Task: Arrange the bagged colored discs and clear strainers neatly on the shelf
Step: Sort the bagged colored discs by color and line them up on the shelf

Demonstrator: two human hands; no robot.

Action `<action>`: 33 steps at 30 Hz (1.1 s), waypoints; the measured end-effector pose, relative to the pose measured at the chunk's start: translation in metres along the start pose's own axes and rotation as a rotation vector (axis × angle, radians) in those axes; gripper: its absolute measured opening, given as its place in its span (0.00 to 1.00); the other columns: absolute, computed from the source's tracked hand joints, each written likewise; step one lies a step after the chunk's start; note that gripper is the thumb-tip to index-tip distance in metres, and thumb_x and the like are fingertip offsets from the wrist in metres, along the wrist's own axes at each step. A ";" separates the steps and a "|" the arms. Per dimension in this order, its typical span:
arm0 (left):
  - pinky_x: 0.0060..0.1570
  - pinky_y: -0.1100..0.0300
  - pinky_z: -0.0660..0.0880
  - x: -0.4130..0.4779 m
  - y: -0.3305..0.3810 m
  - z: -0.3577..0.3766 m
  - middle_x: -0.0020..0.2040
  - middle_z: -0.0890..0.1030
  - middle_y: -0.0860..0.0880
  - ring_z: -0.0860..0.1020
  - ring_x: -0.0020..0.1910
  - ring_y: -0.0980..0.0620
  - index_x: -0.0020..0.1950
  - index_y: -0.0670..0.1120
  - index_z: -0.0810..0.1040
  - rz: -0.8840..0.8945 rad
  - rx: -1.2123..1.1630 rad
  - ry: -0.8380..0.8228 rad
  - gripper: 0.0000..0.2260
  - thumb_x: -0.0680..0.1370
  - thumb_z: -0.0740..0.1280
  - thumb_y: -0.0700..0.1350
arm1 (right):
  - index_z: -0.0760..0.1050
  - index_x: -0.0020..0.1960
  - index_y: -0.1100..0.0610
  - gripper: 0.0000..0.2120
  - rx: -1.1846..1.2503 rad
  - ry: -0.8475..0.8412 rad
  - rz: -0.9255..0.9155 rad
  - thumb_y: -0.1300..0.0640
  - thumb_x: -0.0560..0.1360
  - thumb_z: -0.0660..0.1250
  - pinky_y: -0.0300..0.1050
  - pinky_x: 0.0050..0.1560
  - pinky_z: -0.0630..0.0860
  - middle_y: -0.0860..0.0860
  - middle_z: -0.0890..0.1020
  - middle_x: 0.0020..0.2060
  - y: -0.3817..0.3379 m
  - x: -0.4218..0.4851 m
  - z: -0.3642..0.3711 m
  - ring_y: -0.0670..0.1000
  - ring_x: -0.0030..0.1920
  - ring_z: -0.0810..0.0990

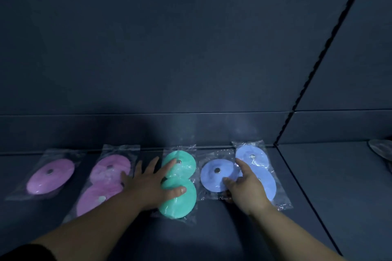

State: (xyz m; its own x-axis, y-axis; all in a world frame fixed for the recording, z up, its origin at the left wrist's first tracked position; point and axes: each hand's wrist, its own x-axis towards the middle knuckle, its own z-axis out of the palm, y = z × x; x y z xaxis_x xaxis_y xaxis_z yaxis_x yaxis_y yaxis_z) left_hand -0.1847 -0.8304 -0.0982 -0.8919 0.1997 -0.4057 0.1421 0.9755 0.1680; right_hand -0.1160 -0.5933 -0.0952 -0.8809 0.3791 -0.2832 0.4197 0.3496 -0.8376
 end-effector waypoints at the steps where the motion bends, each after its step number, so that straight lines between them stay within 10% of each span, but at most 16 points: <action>1: 0.67 0.29 0.40 0.000 -0.004 0.002 0.78 0.39 0.58 0.39 0.77 0.42 0.66 0.78 0.36 -0.011 -0.004 -0.002 0.40 0.60 0.51 0.81 | 0.59 0.74 0.48 0.30 -0.020 -0.011 -0.001 0.57 0.76 0.67 0.45 0.47 0.78 0.52 0.81 0.44 0.000 0.002 0.002 0.51 0.40 0.80; 7: 0.66 0.29 0.41 0.001 -0.035 0.010 0.77 0.38 0.60 0.38 0.76 0.43 0.68 0.76 0.37 -0.028 0.006 0.050 0.44 0.52 0.38 0.84 | 0.64 0.72 0.50 0.31 -0.237 -0.010 -0.162 0.52 0.72 0.72 0.39 0.61 0.70 0.51 0.74 0.65 -0.007 0.005 0.011 0.51 0.62 0.75; 11: 0.67 0.30 0.41 0.003 -0.044 0.011 0.78 0.39 0.59 0.39 0.77 0.43 0.69 0.75 0.38 -0.039 -0.002 0.082 0.45 0.52 0.37 0.84 | 0.57 0.76 0.51 0.39 -0.579 0.024 -0.345 0.42 0.70 0.70 0.40 0.72 0.53 0.54 0.50 0.76 -0.012 0.001 0.023 0.55 0.76 0.52; 17: 0.70 0.36 0.38 -0.002 -0.055 -0.002 0.78 0.43 0.59 0.40 0.77 0.50 0.74 0.68 0.47 0.003 0.044 0.320 0.50 0.53 0.27 0.81 | 0.65 0.70 0.39 0.31 -0.798 0.012 -0.622 0.27 0.71 0.52 0.59 0.70 0.63 0.52 0.62 0.75 -0.020 -0.003 0.055 0.64 0.73 0.62; 22: 0.68 0.34 0.36 -0.007 -0.098 0.001 0.78 0.42 0.58 0.40 0.77 0.47 0.74 0.68 0.46 -0.140 0.148 0.282 0.51 0.52 0.24 0.79 | 0.37 0.72 0.29 0.44 -0.879 -0.220 -0.404 0.16 0.59 0.41 0.68 0.69 0.30 0.43 0.38 0.77 -0.029 -0.002 0.076 0.58 0.76 0.33; 33: 0.69 0.30 0.44 -0.009 -0.174 -0.009 0.77 0.38 0.60 0.37 0.77 0.46 0.72 0.72 0.41 -0.161 0.055 0.142 0.47 0.54 0.40 0.83 | 0.28 0.70 0.32 0.45 -1.071 -0.230 -0.367 0.17 0.60 0.39 0.77 0.63 0.32 0.43 0.34 0.76 -0.051 -0.006 0.129 0.61 0.75 0.31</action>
State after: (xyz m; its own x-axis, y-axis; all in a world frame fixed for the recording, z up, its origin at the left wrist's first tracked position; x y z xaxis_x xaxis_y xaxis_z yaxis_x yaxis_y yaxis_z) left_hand -0.2052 -1.0025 -0.1156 -0.9559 0.0301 -0.2921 0.0129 0.9981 0.0608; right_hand -0.1602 -0.7238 -0.1105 -0.9610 -0.0225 -0.2757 0.0033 0.9957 -0.0927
